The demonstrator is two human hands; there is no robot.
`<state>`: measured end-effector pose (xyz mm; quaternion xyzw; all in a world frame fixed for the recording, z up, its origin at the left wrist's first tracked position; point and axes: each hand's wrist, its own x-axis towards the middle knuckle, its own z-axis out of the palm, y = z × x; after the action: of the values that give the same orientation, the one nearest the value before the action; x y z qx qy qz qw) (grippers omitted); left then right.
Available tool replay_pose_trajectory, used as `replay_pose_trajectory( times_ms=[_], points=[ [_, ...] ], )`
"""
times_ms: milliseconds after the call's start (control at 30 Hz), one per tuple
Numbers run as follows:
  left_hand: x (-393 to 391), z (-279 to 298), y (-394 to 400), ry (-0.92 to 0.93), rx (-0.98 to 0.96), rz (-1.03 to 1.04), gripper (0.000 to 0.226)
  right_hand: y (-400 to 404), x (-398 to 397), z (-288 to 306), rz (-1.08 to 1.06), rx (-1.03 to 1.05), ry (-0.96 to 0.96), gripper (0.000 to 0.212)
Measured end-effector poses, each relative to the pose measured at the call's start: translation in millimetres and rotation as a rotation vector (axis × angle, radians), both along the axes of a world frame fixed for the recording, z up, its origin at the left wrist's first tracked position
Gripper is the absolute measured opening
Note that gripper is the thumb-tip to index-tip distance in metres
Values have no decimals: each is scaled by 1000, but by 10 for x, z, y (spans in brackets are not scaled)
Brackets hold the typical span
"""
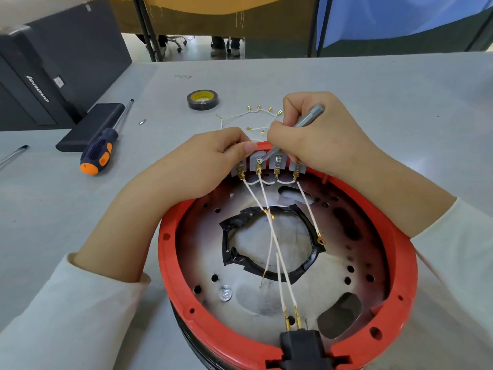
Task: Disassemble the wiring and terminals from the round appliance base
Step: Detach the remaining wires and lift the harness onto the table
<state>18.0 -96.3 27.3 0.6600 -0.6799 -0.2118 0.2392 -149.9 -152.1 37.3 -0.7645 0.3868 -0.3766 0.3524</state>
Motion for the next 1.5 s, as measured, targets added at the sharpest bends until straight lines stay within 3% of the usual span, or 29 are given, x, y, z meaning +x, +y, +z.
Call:
replay_pose_trajectory(
  times_ms=[133, 600, 767, 900, 1333, 1500],
  points=[
    [-9, 3, 4, -2, -1, -3, 25, 0, 4, 5, 12, -18, 46, 31],
    [-8, -1, -15, -17, -4, 4, 25, -68, 32, 97, 51, 208, 46, 28],
    [1, -2, -17, -8, -5, 2, 24, 12, 3, 31, 10, 45, 47, 29],
    [2, -7, -17, -1, -2, -6, 25, 82, -52, 34, 53, -109, 174, 26],
    [-14, 5, -20, -14, -4, -7, 25, 136, -208, 143, 152, -246, 521, 10],
    [-23, 1, -19, -15, 3, -5, 26, 98, -83, 130, 133, -239, 514, 8]
  ],
)
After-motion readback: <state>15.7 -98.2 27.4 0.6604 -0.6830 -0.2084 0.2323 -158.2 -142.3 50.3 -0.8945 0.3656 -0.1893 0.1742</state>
